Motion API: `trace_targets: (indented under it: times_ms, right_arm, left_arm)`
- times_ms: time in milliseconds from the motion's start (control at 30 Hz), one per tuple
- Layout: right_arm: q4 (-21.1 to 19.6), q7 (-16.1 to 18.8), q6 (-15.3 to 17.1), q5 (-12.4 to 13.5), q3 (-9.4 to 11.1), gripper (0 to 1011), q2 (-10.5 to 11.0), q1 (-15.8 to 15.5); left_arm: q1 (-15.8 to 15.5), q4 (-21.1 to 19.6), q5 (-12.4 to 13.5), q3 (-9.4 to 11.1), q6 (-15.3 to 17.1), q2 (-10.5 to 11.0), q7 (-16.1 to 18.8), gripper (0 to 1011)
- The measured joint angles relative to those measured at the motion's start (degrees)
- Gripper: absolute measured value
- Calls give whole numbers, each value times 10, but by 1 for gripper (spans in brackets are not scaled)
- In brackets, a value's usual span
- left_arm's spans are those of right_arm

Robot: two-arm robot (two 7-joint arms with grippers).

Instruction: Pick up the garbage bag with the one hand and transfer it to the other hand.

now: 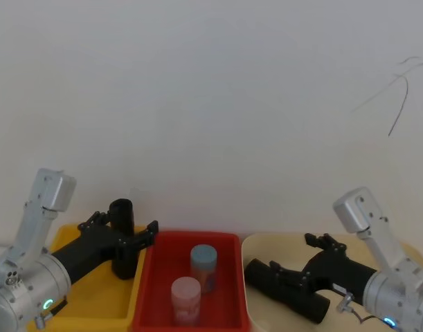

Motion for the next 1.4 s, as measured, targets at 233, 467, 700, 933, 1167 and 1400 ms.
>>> trace_targets:
  times_ms: [233, 467, 700, 933, 1167, 1400]
  right_arm:
    - [11, 39, -2, -3, -27, 1001, 0, 21]
    - [37, 81, -1, -8, -63, 1001, -7, 55]
    - [82, 123, 3, -14, -97, 1001, -22, 98]
    - [134, 153, 4, -17, -123, 1001, -41, 137]
    - [178, 174, 4, -18, -142, 1001, -58, 166]
    - [223, 186, -1, -19, -158, 1001, -77, 188]
  left_arm:
    - [3, 0, 1, -1, -1, 0, 3, 1001]
    - [4, -1, 1, -1, -1, 0, 4, 1001]
    - [5, -1, 1, -1, -1, 0, 5, 1001]
    - [5, -1, 2, -1, -1, 0, 6, 1001]
    - [6, -1, 2, -1, -1, 0, 6, 1001]
    - [6, -1, 2, -1, -1, 0, 6, 1001]
